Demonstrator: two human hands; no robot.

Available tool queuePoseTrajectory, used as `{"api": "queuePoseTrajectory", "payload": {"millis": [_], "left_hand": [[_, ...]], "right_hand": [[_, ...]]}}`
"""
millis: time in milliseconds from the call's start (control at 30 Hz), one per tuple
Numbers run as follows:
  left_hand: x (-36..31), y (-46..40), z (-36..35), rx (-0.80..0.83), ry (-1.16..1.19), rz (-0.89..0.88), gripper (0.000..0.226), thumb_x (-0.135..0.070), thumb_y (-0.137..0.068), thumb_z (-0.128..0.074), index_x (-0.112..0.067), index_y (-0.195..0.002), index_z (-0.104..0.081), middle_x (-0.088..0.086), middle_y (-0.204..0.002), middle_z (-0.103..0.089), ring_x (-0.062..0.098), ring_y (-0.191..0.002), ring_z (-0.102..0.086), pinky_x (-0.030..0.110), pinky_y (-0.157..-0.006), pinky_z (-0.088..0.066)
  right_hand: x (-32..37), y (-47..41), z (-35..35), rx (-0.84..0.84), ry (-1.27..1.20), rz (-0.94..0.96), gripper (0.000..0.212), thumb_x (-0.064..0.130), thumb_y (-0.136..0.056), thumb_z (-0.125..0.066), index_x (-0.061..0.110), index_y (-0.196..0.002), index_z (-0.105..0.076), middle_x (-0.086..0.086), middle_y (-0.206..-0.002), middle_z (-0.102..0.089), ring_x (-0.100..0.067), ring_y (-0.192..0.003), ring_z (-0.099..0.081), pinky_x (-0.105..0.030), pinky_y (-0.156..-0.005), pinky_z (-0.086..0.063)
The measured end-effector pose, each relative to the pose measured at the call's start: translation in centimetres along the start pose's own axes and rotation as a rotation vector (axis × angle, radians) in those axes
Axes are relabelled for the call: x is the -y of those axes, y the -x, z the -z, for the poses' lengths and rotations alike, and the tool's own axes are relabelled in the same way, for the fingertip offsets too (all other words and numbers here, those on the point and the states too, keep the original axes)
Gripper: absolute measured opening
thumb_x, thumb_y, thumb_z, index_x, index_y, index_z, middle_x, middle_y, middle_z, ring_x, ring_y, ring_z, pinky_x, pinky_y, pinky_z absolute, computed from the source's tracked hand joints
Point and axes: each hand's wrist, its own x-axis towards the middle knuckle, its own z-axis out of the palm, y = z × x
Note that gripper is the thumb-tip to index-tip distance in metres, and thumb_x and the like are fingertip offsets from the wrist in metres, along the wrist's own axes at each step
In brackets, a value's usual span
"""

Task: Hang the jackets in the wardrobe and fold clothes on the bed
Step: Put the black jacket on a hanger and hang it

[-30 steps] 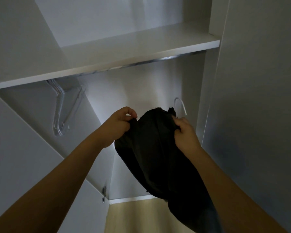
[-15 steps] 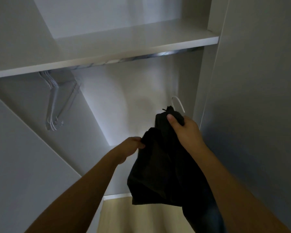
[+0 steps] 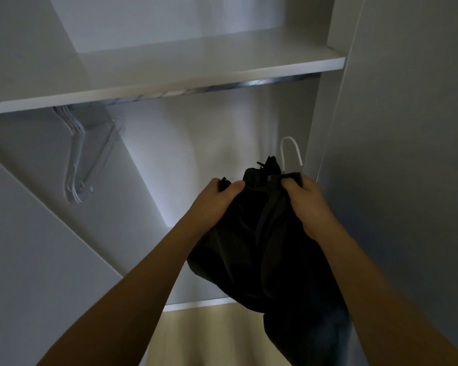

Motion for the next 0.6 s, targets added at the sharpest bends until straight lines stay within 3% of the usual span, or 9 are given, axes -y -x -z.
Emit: {"api": "queuePoseTrajectory", "payload": {"millis": [67, 133, 267, 333, 433, 500, 600], "left_hand": [[0.0, -0.4, 0.0, 0.010, -0.034, -0.070, 0.032, -0.056, -0.087, -0.054, -0.024, -0.092, -0.053, -0.004, -0.084, -0.059, 0.008, -0.075, -0.060, 0.026, -0.068, -0.046], [0.1, -0.6, 0.4, 0.035, -0.077, -0.185, 0.019, -0.042, -0.095, -0.054, -0.024, -0.088, -0.053, -0.007, -0.078, -0.058, 0.004, -0.071, -0.057, 0.021, -0.067, -0.046], [-0.2, -0.5, 1.3, -0.022, -0.073, -0.344, 0.029, -0.040, -0.092, -0.061, -0.013, -0.083, -0.063, -0.006, -0.071, -0.063, 0.003, -0.067, -0.061, 0.014, -0.066, -0.048], [-0.7, -0.4, 1.4, 0.002, -0.091, -0.374, 0.027, -0.038, -0.095, -0.056, -0.016, -0.085, -0.068, -0.007, -0.078, -0.067, 0.003, -0.074, -0.063, 0.013, -0.073, -0.049], [-1.3, -0.1, 1.0, 0.034, -0.127, -0.435, 0.017, -0.032, -0.098, -0.052, -0.034, -0.092, -0.067, -0.022, -0.087, -0.068, -0.005, -0.085, -0.062, 0.006, -0.076, -0.044], [-1.2, 0.0, 0.8, 0.011, -0.050, -0.434, 0.009, -0.028, -0.095, -0.059, -0.036, -0.097, -0.061, -0.015, -0.088, -0.069, -0.001, -0.084, -0.064, 0.010, -0.076, -0.048], [-1.0, 0.3, 0.6, 0.026, -0.089, -0.450, 0.019, -0.021, -0.094, -0.059, -0.036, -0.098, -0.049, -0.008, -0.080, -0.066, 0.006, -0.075, -0.064, 0.015, -0.074, -0.050]], "right_hand": [[0.0, -0.1, 0.2, 0.022, -0.011, -0.010, 0.016, 0.037, -0.082, -0.057, 0.030, -0.076, -0.070, 0.003, -0.081, -0.071, -0.013, -0.078, -0.068, -0.031, -0.072, -0.053], [0.1, -0.2, 0.3, 0.034, -0.045, 0.000, 0.019, 0.028, -0.085, -0.056, 0.033, -0.077, -0.072, 0.005, -0.083, -0.072, -0.011, -0.079, -0.069, -0.029, -0.074, -0.054], [0.2, 0.0, 0.3, 0.085, -0.057, 0.042, 0.043, 0.002, -0.091, -0.045, 0.032, -0.080, -0.074, 0.011, -0.088, -0.072, -0.007, -0.082, -0.068, -0.016, -0.068, -0.051], [0.2, 0.2, 0.3, 0.074, -0.033, 0.029, 0.042, 0.006, -0.091, -0.044, 0.033, -0.073, -0.071, 0.017, -0.080, -0.070, -0.002, -0.076, -0.065, -0.015, -0.066, -0.051], [0.1, 0.4, 0.2, 0.110, -0.005, -0.011, 0.023, 0.021, -0.085, -0.049, 0.027, -0.073, -0.068, 0.008, -0.075, -0.065, -0.007, -0.073, -0.062, -0.025, -0.072, -0.050], [0.1, 0.6, 0.3, 0.162, -0.011, -0.023, 0.014, 0.025, -0.080, -0.055, 0.024, -0.072, -0.066, 0.005, -0.074, -0.064, -0.008, -0.072, -0.061, -0.027, -0.073, -0.048], [-0.1, 0.8, 0.5, 0.184, 0.029, 0.026, 0.028, 0.022, -0.091, -0.061, 0.032, -0.065, -0.066, 0.013, -0.070, -0.065, -0.002, -0.069, -0.063, -0.020, -0.069, -0.048]]}}
